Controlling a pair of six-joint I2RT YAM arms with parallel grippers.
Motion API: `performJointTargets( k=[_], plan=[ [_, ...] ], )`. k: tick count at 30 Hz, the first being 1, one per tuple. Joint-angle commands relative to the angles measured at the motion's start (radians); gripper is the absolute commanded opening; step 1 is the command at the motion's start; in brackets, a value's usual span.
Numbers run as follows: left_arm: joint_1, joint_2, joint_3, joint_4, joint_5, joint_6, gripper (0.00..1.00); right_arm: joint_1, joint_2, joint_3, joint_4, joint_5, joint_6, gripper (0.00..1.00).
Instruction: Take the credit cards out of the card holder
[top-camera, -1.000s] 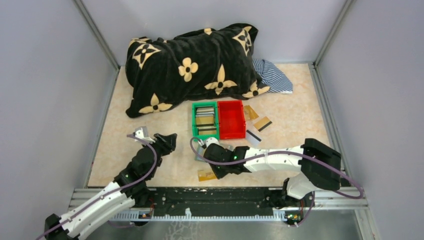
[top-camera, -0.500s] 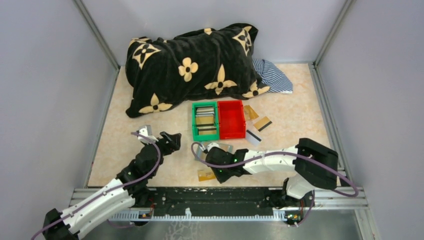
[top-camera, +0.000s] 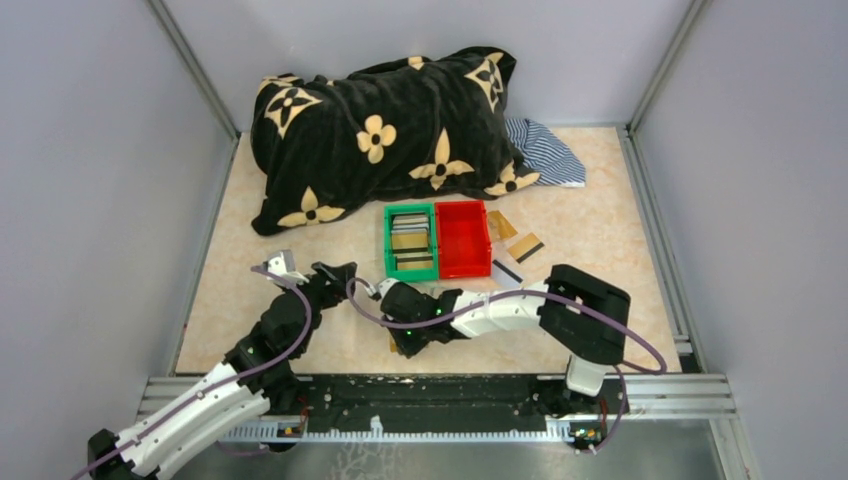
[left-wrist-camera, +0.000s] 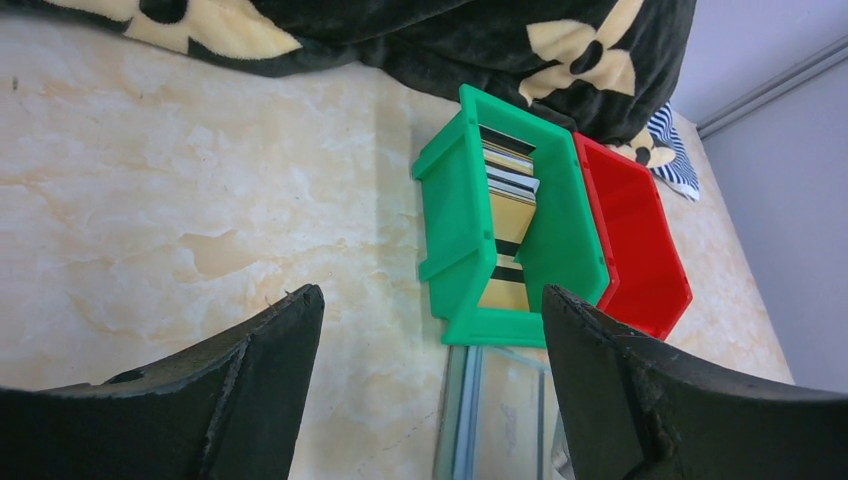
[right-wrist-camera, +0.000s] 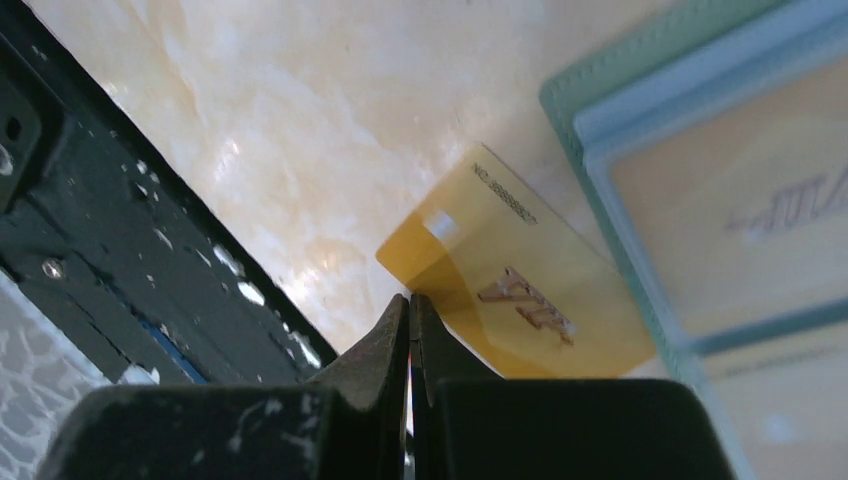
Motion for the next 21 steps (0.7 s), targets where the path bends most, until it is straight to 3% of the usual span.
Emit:
performJointTargets(
  k=[1, 7, 14, 21],
  plan=[
    [0.003, -0.009, 0.032, -0.026, -0.017, 0.012, 0.86, -0.035, 0.094, 0.05, 0.001, -0.006, -0.075, 0.0],
    [0.003, 0.0, 0.033, -0.022, -0.007, 0.014, 0.86, -0.101, 0.122, 0.127, -0.006, -0.016, -0.125, 0.0],
    [0.003, 0.016, 0.027, 0.016, 0.011, 0.052, 0.87, -0.183, -0.172, -0.006, -0.1, 0.017, -0.143, 0.0],
    [0.003, 0.089, 0.009, 0.108, 0.048, 0.054, 0.88, -0.184, -0.315, -0.165, -0.085, -0.012, -0.067, 0.0]
  ],
)
